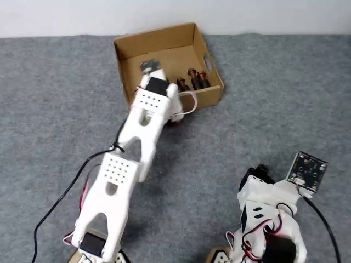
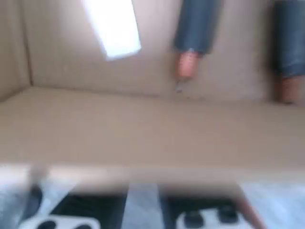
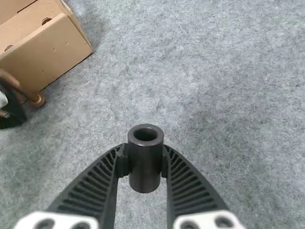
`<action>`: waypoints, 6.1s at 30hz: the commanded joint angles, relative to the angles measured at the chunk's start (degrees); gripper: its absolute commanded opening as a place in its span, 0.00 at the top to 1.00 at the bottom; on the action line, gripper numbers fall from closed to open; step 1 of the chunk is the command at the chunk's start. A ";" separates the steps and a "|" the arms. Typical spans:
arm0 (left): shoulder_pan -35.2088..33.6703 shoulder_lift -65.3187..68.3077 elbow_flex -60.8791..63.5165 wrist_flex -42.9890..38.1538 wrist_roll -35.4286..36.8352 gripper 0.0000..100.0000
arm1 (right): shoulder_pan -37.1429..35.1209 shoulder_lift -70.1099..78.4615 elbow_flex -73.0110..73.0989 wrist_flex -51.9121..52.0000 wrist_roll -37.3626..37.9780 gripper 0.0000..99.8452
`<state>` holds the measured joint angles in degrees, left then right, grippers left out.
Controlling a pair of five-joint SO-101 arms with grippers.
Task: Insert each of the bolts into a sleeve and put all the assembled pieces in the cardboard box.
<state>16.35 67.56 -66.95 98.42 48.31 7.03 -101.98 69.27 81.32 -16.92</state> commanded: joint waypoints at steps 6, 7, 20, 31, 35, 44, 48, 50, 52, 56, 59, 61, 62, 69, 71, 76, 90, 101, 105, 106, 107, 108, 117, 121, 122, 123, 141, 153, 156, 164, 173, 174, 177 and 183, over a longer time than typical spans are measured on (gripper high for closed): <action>-0.26 -18.37 18.15 2.20 -10.02 0.99 | 0.66 -0.31 -0.26 -1.45 0.62 0.99; -0.26 -20.66 20.79 2.20 -10.90 0.99 | 0.66 -0.31 -0.26 -1.45 0.62 0.99; 0.26 -37.27 30.02 -4.13 -15.38 0.99 | 0.66 -0.31 -0.26 -1.45 0.62 0.99; 9.32 -25.93 28.00 -7.03 -8.53 0.74 | 0.66 -0.31 -0.26 -1.45 0.62 0.99; 10.20 -20.48 22.11 -7.03 -6.51 0.76 | 0.66 -0.31 -0.26 -1.45 0.62 0.99; 7.65 -9.32 6.81 -6.33 -6.15 0.77 | 0.66 -0.31 -0.26 -1.45 0.62 0.99; 7.82 -4.75 2.42 -3.52 -5.45 0.77 | 0.66 -0.31 -0.26 -1.45 0.62 0.99; 7.56 -2.64 0.57 -1.93 -4.22 0.77 | 0.66 -0.31 -0.26 -1.36 0.62 0.99; 7.38 -0.53 -1.10 -0.44 -3.60 0.77 | 0.66 -0.31 -0.26 -1.36 0.62 0.99; 7.56 2.29 -2.42 2.11 -3.43 0.78 | 0.66 -0.31 -0.26 -1.36 0.62 0.99; 7.38 1.76 -2.68 2.02 -2.81 0.90 | 0.66 -0.31 -0.26 -1.36 0.62 0.99; 7.38 1.32 -2.68 2.02 -2.99 1.00 | 0.66 -0.31 -0.26 -1.36 0.62 0.99; 7.38 0.88 -2.68 2.02 -2.90 0.99 | 0.66 -0.31 -0.26 -1.36 0.62 0.99; 8.53 -8.09 -2.24 2.11 -2.81 1.00 | 0.66 -0.31 -0.26 -1.27 0.62 0.99; 9.49 -11.87 -1.01 2.20 -2.81 1.00 | 0.66 -0.31 -0.26 -1.19 0.62 0.99; 13.89 -24.09 7.87 2.20 -2.99 1.00 | 0.31 -0.40 -0.62 -0.92 0.79 0.99; 17.49 -64.79 47.69 -6.07 -7.74 1.00 | -5.49 -1.98 -0.79 -0.84 1.05 0.99; 15.56 -90.73 80.84 -28.31 -10.64 1.00 | -22.11 -1.98 -1.41 -0.84 0.97 0.99; 15.65 -99.69 89.89 -36.66 -10.64 1.00 | -28.88 -1.89 -1.49 -0.84 0.97 0.99; 15.65 -101.98 91.91 -38.59 -10.64 1.00 | -30.20 -1.80 -1.49 -0.84 1.05 0.99; 15.65 -104.35 93.67 -40.26 -10.64 1.00 | -31.25 -1.80 -1.49 -0.84 1.05 0.99; 15.74 -106.55 95.08 -41.67 -10.64 1.00 | -32.40 -1.71 -1.49 -0.84 1.05 0.99; 16.88 -125.71 105.71 -45.98 -10.64 1.00 | -43.38 -1.45 -1.58 -0.84 1.58 0.99; 16.88 -132.57 111.34 -45.98 -10.64 1.00 | -48.13 -1.54 -1.49 -1.45 6.77 0.99; 16.97 -134.24 112.84 -45.98 -10.64 1.00 | -49.19 -1.54 -1.41 -1.45 7.47 0.99; 16.97 -135.82 114.42 -45.98 -10.64 1.00 | -50.24 -1.54 -1.41 -1.45 7.91 0.99; 23.82 -153.76 135.52 -54.07 -9.58 1.00 | -52.62 -1.45 -1.41 -4.79 16.18 0.99; 23.56 -154.02 137.27 -53.63 -9.58 1.00 | -52.26 -1.63 -2.20 -4.79 16.18 0.99; 23.56 -154.02 137.01 -53.63 -9.58 1.00 | -52.26 -1.63 -2.20 -4.79 16.18 0.99; 23.82 -154.02 134.55 -51.69 -9.58 1.00 | -52.26 -1.63 -2.29 -4.79 16.18 0.99; 23.91 -154.02 132.26 -48.00 -9.58 1.00 | -52.26 -1.54 -2.29 -5.23 16.18 0.99; 23.91 -154.02 132.26 -48.00 -9.58 1.00 | -52.26 -1.54 -2.29 -5.93 16.18 0.99; 23.91 -154.02 132.26 -47.65 -9.58 1.00 | -52.26 -1.45 -2.02 -7.34 16.18 0.99; 23.91 -153.93 129.36 -47.65 -9.58 1.00 | -52.26 -1.45 -1.85 -7.08 16.18 0.99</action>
<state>39.82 -85.85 66.42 50.51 38.64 -45.45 -103.30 69.36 76.22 -1.27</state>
